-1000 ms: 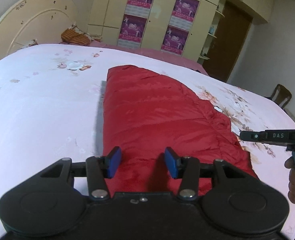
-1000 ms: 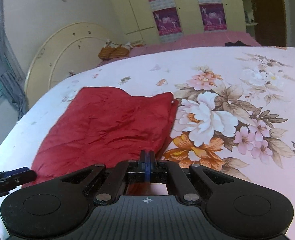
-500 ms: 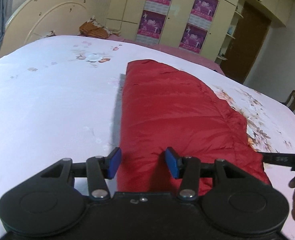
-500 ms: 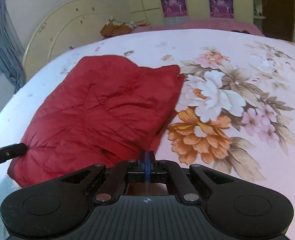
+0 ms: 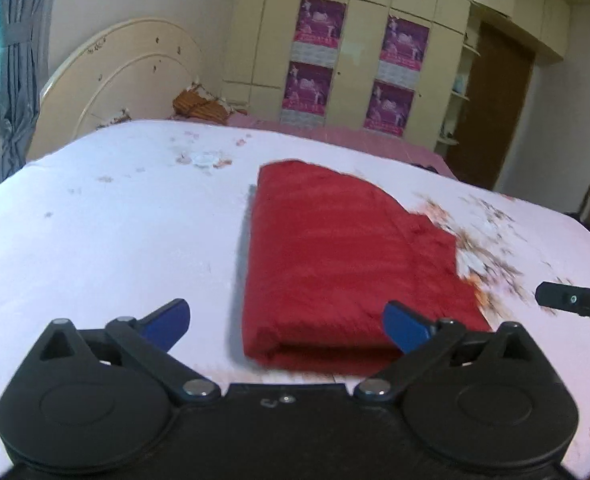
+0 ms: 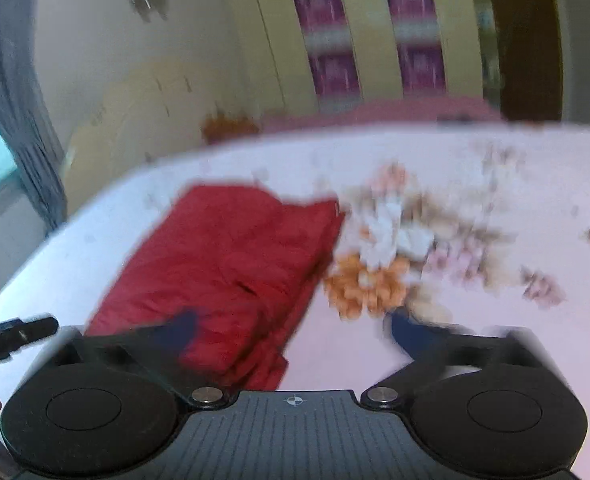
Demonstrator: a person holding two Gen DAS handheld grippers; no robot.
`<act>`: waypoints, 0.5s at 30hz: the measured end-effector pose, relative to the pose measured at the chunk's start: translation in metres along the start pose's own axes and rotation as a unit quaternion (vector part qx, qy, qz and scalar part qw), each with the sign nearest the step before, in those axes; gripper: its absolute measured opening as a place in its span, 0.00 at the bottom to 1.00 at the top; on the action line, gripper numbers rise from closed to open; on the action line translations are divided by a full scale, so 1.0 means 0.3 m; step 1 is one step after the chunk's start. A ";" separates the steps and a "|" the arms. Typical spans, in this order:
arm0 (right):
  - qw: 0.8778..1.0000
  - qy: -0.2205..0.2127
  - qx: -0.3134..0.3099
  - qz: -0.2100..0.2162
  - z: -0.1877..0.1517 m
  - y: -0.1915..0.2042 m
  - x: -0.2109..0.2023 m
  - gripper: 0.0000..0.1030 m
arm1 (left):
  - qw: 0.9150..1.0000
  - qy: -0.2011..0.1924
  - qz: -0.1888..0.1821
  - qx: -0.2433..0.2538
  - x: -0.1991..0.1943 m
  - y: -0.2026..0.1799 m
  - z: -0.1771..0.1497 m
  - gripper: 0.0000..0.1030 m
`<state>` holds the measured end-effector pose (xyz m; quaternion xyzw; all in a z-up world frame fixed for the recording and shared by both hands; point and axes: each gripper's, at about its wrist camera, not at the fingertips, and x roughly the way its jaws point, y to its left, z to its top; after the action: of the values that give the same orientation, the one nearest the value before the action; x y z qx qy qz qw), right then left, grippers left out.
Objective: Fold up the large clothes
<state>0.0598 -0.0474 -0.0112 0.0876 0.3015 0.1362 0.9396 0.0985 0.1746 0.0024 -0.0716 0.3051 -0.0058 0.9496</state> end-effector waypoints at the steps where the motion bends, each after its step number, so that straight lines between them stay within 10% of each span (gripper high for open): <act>1: 1.000 -0.002 0.001 0.006 -0.013 0.004 -0.028 1.00 | 1.000 -0.001 0.001 0.000 -0.022 -0.004 -0.011 1.00; 15: 0.999 0.010 -0.032 -0.025 -0.142 0.122 -0.316 1.00 | 0.999 0.005 -0.004 0.036 -0.265 -0.127 -0.092 1.00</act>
<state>-0.0470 -0.0384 0.0151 0.0487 0.3084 0.1229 0.9420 0.0191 0.1374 0.0314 -0.0381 0.3093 -0.0208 0.9500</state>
